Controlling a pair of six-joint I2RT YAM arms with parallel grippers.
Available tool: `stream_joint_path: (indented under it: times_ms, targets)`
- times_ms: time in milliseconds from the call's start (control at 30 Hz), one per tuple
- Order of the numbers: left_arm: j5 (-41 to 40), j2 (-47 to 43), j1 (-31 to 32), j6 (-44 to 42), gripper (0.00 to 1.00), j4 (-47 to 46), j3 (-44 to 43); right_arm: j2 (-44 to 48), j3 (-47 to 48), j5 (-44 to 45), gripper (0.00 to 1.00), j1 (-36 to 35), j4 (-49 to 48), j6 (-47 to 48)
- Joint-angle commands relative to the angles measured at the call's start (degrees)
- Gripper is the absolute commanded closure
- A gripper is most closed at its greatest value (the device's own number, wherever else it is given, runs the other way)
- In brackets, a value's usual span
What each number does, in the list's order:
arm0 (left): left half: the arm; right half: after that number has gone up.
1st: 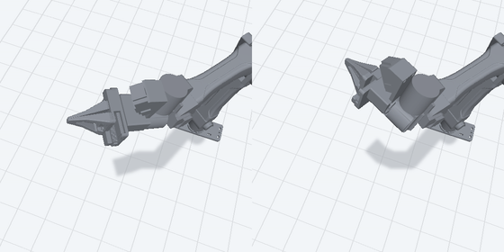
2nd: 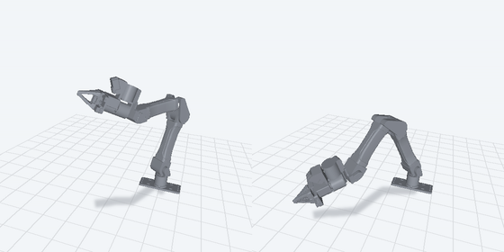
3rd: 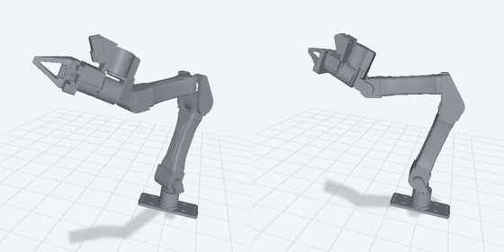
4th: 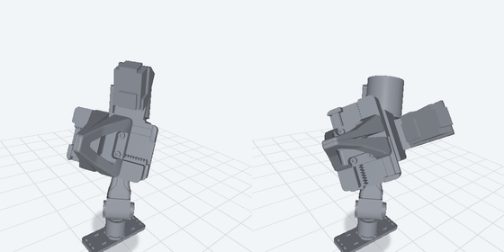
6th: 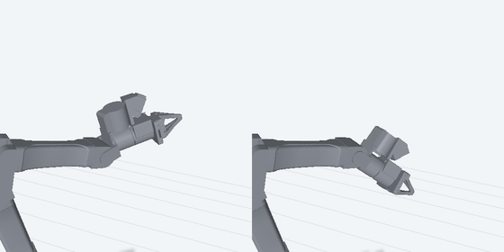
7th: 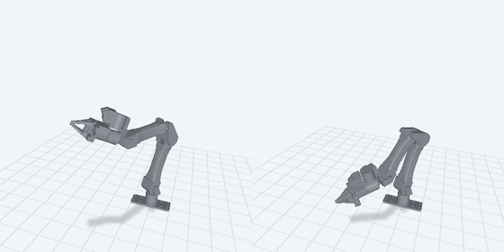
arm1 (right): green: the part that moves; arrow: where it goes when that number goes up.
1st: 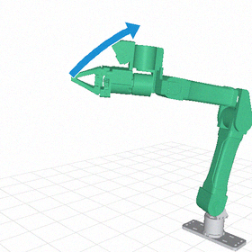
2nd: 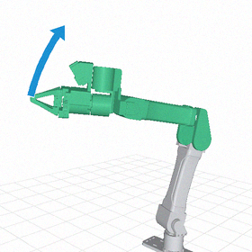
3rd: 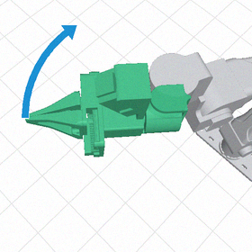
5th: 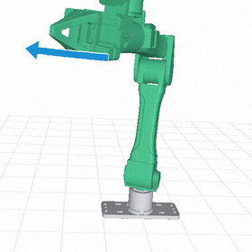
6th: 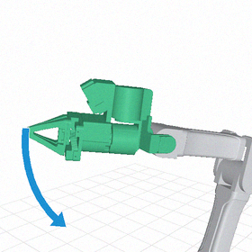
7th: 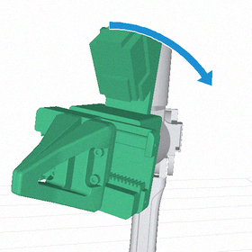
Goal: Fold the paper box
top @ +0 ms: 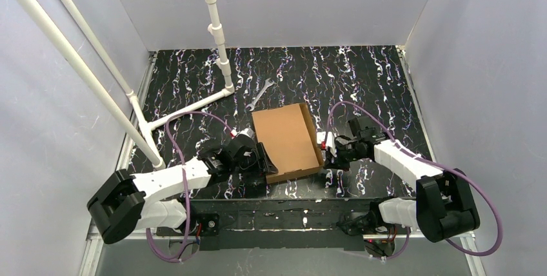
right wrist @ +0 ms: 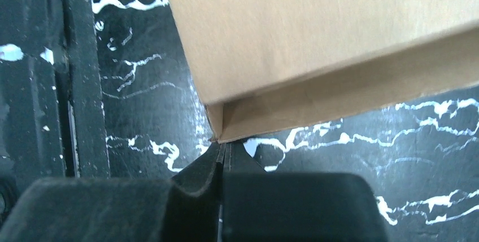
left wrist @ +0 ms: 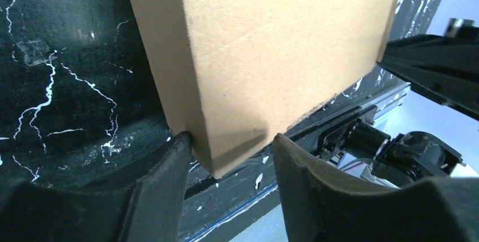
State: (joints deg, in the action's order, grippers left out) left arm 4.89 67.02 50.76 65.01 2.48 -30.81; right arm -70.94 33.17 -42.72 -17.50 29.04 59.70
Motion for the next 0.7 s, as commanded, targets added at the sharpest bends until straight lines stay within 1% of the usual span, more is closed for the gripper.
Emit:
stream_joint_path:
  times_ms: [0, 67, 200, 267, 333, 400, 433, 533, 567, 600, 667]
  targets:
    - [-0.2, 3.2, 1.4, 0.5, 0.51, -5.0, -2.6, 2.6, 0.2, -3.6, 0.97, -5.3, -5.4, -5.0]
    - [0.0, 5.3, 2.1, -0.1, 0.55, -5.0, -3.8, 1.9, 1.2, -3.8, 0.97, -6.6, -4.0, -4.8]
    - [0.1, 7.0, 2.8, -0.8, 0.55, -5.0, -4.8, 2.5, -0.3, -1.6, 0.97, -6.6, -6.1, -5.7]
    - [-0.6, 6.4, 2.8, -1.2, 0.54, -4.4, -4.6, 2.1, -0.2, 0.6, 0.96, -6.4, -5.0, -4.4]
    - [-2.0, 4.6, 2.8, -2.4, 0.52, -1.1, -4.7, 1.7, 1.0, 2.9, 0.95, -4.8, -2.8, -3.0]
    - [-4.9, 1.9, 2.7, -4.3, 0.49, 4.0, -4.7, 1.7, 2.7, 3.8, 0.94, -0.7, -0.7, -2.6]
    - [-6.6, 0.1, 2.5, -5.5, 0.46, 5.6, -4.4, 1.8, 3.6, 3.7, 0.94, 1.9, 0.1, -2.6]
    - [-8.9, -5.0, 1.1, -9.2, 0.3, 9.2, -3.1, 2.9, 4.6, 2.5, 0.93, 7.9, 0.8, -3.2]
    - [-8.9, -6.6, 0.2, -10.4, 0.24, 9.5, -2.5, 3.3, 4.6, 2.2, 0.92, 9.1, 0.2, -4.1]
    - [-8.2, -8.7, -1.2, -11.8, 0.16, 9.3, -2.1, 3.5, 4.8, 2.4, 0.92, 9.5, -1.2, -6.0]
    - [-5.7, -11.0, -4.8, -14.3, 0.05, 8.6, -1.5, 2.8, 5.8, 3.7, 0.91, 9.6, -3.1, -9.6]
